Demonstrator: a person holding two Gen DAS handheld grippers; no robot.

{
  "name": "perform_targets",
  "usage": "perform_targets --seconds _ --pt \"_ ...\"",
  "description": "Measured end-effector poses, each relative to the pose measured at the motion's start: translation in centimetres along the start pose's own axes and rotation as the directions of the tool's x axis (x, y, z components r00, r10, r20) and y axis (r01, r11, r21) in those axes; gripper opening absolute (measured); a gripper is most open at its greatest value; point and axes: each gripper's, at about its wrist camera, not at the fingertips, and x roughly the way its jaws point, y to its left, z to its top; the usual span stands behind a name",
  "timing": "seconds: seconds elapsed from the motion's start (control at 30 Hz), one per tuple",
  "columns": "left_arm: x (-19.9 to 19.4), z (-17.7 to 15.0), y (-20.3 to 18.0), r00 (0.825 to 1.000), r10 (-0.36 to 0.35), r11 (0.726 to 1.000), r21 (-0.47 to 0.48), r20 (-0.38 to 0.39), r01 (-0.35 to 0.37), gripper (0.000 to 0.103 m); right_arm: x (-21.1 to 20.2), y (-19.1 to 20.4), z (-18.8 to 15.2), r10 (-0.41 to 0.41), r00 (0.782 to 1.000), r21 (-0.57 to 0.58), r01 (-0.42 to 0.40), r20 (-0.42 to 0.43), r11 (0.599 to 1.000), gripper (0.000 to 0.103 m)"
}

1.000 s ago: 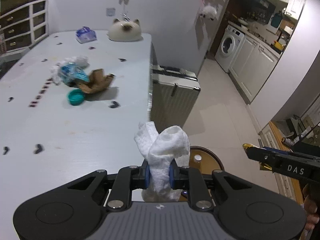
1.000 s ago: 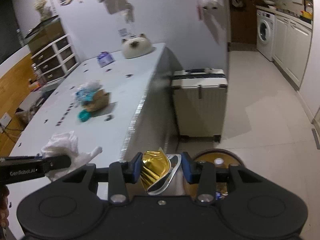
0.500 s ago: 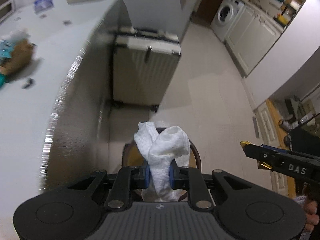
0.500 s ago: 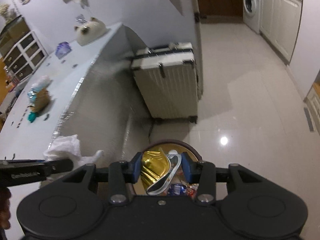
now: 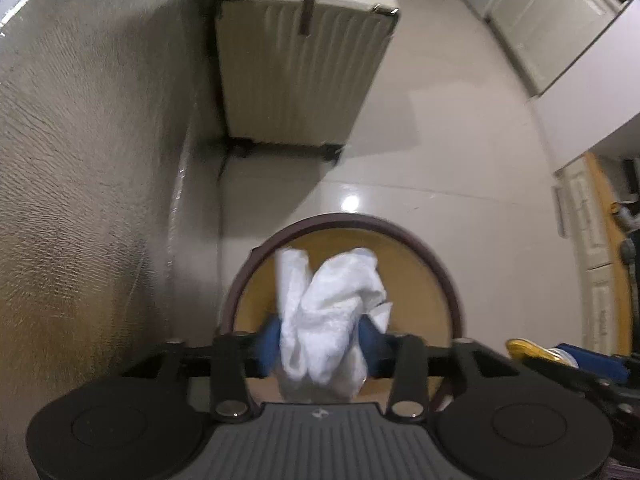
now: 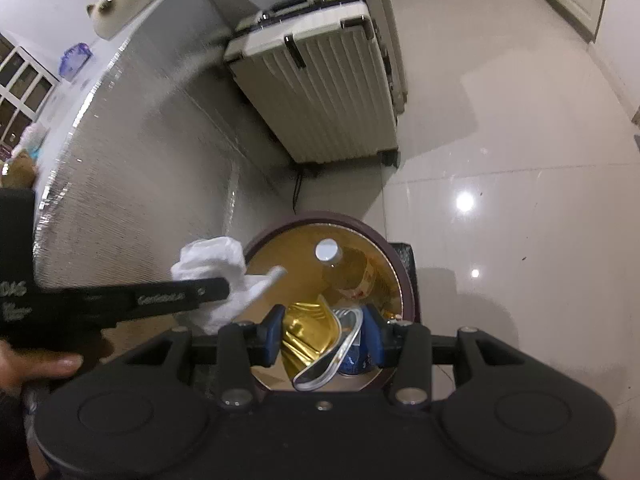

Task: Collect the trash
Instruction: 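Open the left tool over the bin while the right tool releases the wrapper, then move both open tools back from the bin toward the table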

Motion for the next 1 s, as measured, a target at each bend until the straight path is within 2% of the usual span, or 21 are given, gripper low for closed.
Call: perform_targets --seconds 0.17,0.27,0.33,0.43,0.63,0.83,1.0 --pt "1.1 -0.4 1.4 0.999 0.026 1.0 -0.012 -0.027 -0.026 0.051 2.9 -0.4 0.4 0.012 1.0 -0.004 -0.012 -0.023 1.0 0.043" --pt "1.3 -0.9 2.5 0.998 0.038 0.999 -0.021 -0.045 -0.039 0.052 4.7 -0.6 0.6 -0.024 0.999 -0.019 0.024 -0.029 1.0 0.044" --pt "1.3 -1.3 3.0 0.998 0.043 0.999 -0.024 -0.056 -0.044 0.058 5.6 -1.0 0.5 -0.038 0.999 -0.028 0.037 -0.035 0.999 0.044" --pt "1.2 -1.6 3.4 0.996 0.048 0.998 -0.024 -0.079 -0.05 0.07 6.8 -1.3 0.2 -0.052 0.996 -0.057 0.048 -0.067 0.997 0.058" --pt "1.1 -2.4 3.2 0.992 0.041 0.999 -0.012 -0.116 -0.042 0.088 6.9 -1.0 -1.3 -0.064 0.992 -0.116 0.051 -0.109 0.992 0.062" --pt "0.4 -2.8 2.7 0.993 0.04 0.999 0.0 -0.112 -0.04 0.102 5.8 -1.0 -2.1 -0.07 0.991 -0.114 0.057 -0.111 0.992 0.067" --pt "-0.4 -3.0 2.7 0.994 0.045 0.999 -0.001 -0.095 -0.045 0.103 4.0 -0.9 -2.0 -0.067 0.995 -0.098 0.06 -0.068 0.993 0.077"
